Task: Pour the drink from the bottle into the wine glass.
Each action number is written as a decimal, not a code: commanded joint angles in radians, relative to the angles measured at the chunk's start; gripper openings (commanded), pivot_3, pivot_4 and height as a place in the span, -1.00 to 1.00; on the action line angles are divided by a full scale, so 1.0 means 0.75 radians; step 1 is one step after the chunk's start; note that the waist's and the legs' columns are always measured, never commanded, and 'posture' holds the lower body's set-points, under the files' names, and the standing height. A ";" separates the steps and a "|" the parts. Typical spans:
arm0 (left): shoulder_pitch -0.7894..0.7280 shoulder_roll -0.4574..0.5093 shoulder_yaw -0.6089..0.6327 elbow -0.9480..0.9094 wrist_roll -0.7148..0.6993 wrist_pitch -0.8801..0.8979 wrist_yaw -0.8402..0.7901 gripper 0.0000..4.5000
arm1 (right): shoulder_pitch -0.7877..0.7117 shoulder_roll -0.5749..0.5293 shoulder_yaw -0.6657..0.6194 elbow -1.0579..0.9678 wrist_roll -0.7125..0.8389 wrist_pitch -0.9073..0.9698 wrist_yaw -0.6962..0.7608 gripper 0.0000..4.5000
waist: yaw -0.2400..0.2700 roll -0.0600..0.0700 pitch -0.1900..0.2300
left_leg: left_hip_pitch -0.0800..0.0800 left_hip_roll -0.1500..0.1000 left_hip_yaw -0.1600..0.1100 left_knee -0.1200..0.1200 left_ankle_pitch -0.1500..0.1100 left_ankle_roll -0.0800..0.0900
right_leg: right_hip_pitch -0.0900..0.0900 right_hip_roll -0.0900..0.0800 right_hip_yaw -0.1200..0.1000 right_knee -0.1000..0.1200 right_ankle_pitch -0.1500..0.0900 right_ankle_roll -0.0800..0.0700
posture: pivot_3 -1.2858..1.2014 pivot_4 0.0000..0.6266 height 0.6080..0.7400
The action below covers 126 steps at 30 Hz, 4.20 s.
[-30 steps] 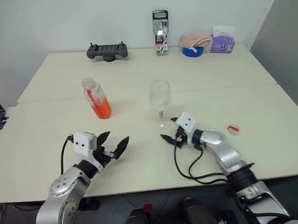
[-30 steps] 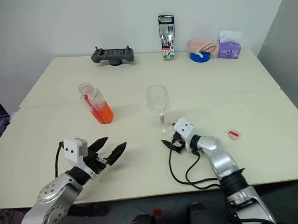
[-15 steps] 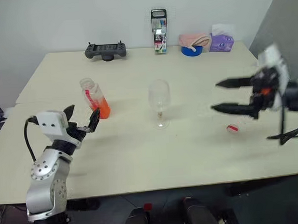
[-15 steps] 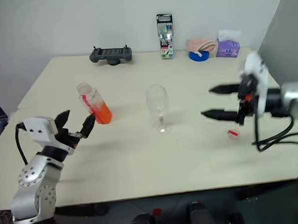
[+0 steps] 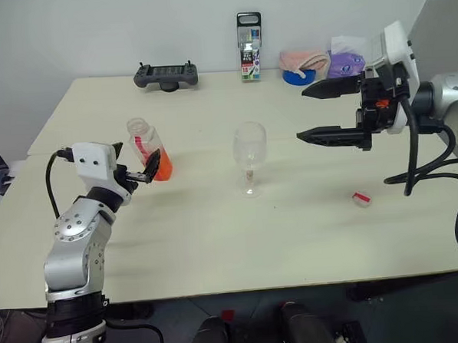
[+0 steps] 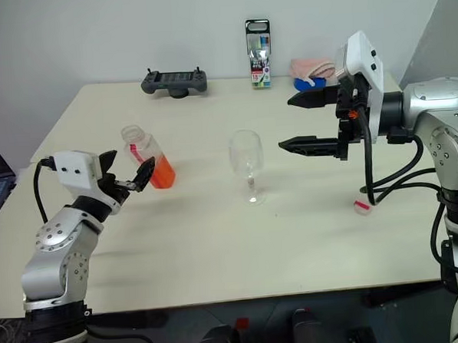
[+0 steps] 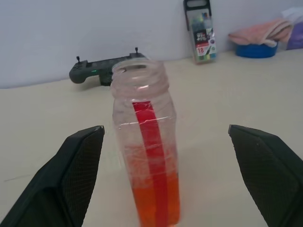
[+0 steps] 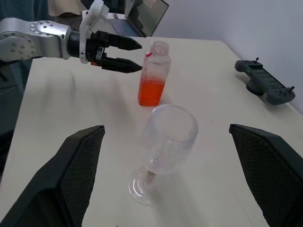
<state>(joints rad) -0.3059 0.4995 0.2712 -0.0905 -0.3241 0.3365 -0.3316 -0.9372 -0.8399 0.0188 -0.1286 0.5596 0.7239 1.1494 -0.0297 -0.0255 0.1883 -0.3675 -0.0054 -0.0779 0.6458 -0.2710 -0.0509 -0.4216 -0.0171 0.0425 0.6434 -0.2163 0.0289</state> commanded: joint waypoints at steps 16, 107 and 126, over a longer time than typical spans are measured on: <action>-0.402 -0.051 -0.007 0.547 0.052 -0.256 -0.077 1.00 | 0.021 0.010 0.029 -0.044 -0.014 0.046 -0.003 1.00 | -0.001 0.000 0.000 | -0.001 -0.001 -0.001 0.001 0.000 0.000 | 0.000 -0.001 -0.002 0.000 -0.003 0.005 | 0.03 -0.52 1.00; -1.342 0.069 -0.847 1.591 1.314 -1.800 0.317 -0.04 | 0.830 0.116 -0.336 -0.766 0.293 0.177 -0.934 1.00 | 0.001 -0.006 0.003 | -0.017 -0.004 -0.003 0.025 -0.002 0.005 | -0.004 -0.001 -0.001 0.003 0.004 0.015 | 0.03 -0.52 1.00; -1.395 0.107 -0.944 1.595 1.439 -1.792 0.462 -0.04 | 0.778 0.116 -0.292 -0.766 0.270 0.183 -0.921 1.00 | 0.000 -0.006 0.003 | -0.017 -0.004 -0.003 0.025 -0.002 0.005 | -0.004 -0.001 -0.001 0.004 0.007 0.010 | 0.03 -0.52 1.00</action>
<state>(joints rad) -1.3040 0.5634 -0.4457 1.1147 0.7569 -1.0075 -0.0159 -0.3318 -0.7448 -0.1868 -0.6834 0.7665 0.8804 0.4558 -0.0294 -0.0300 0.1909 -0.3803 -0.0084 -0.0803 0.6644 -0.2728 -0.0471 -0.4246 -0.0179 0.0415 0.6466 -0.2113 0.0368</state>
